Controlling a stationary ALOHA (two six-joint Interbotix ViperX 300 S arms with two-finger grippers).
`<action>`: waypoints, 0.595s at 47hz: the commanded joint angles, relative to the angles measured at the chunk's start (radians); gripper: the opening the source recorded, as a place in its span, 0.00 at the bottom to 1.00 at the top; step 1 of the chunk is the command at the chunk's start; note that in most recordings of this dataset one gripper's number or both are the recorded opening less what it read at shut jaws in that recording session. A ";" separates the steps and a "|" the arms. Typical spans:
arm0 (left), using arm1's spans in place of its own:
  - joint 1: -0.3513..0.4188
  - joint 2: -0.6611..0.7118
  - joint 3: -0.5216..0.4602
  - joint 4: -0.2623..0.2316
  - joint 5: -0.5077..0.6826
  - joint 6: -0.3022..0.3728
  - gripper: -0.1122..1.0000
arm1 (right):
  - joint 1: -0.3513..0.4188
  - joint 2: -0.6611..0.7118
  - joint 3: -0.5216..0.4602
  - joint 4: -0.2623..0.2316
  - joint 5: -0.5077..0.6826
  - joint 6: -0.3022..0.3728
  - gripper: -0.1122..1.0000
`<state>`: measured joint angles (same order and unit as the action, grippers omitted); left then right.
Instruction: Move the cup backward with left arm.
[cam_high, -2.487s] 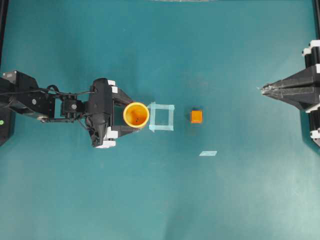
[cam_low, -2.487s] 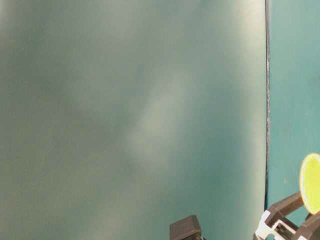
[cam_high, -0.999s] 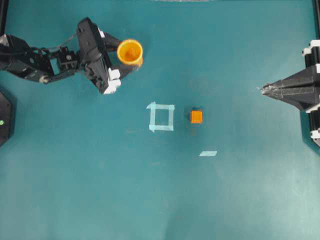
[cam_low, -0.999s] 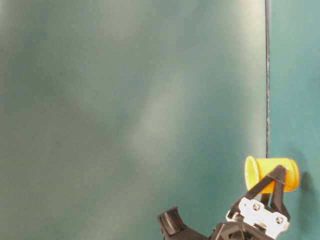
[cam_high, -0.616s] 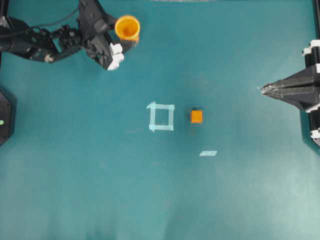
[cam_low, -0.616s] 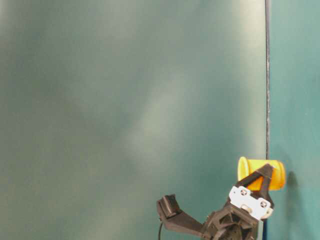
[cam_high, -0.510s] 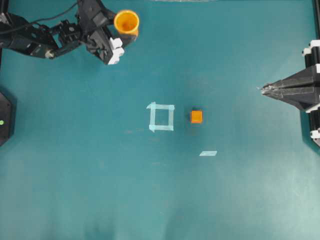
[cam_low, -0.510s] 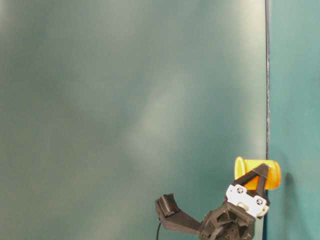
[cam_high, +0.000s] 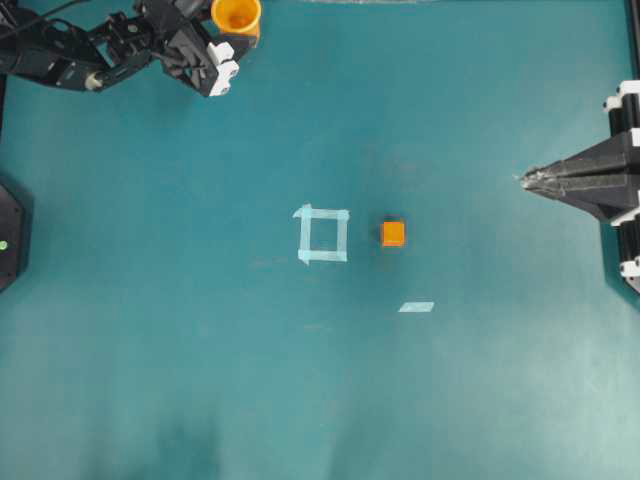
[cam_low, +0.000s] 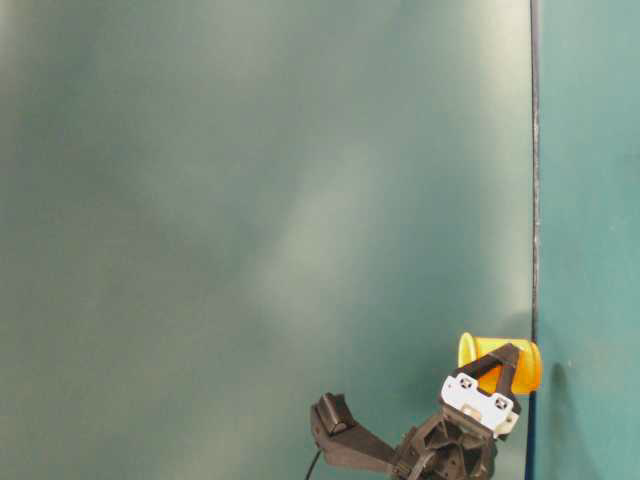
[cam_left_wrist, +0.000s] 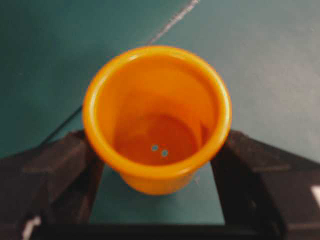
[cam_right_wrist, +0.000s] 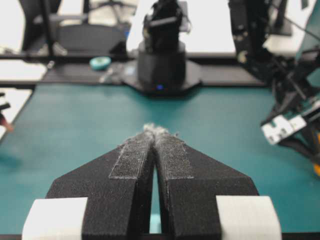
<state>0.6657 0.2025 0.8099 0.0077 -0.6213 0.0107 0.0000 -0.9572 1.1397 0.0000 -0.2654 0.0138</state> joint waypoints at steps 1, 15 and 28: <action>0.011 -0.009 -0.026 0.003 -0.003 -0.003 0.68 | 0.002 0.008 -0.035 0.002 -0.003 0.000 0.10; 0.021 -0.002 -0.035 0.002 0.002 -0.002 0.68 | 0.002 0.006 -0.035 0.002 -0.003 0.000 0.10; 0.032 0.000 -0.035 0.003 0.003 -0.002 0.68 | 0.002 0.006 -0.037 0.002 -0.003 0.000 0.10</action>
<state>0.6888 0.2148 0.7931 0.0092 -0.6151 0.0092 0.0015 -0.9557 1.1397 0.0000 -0.2654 0.0138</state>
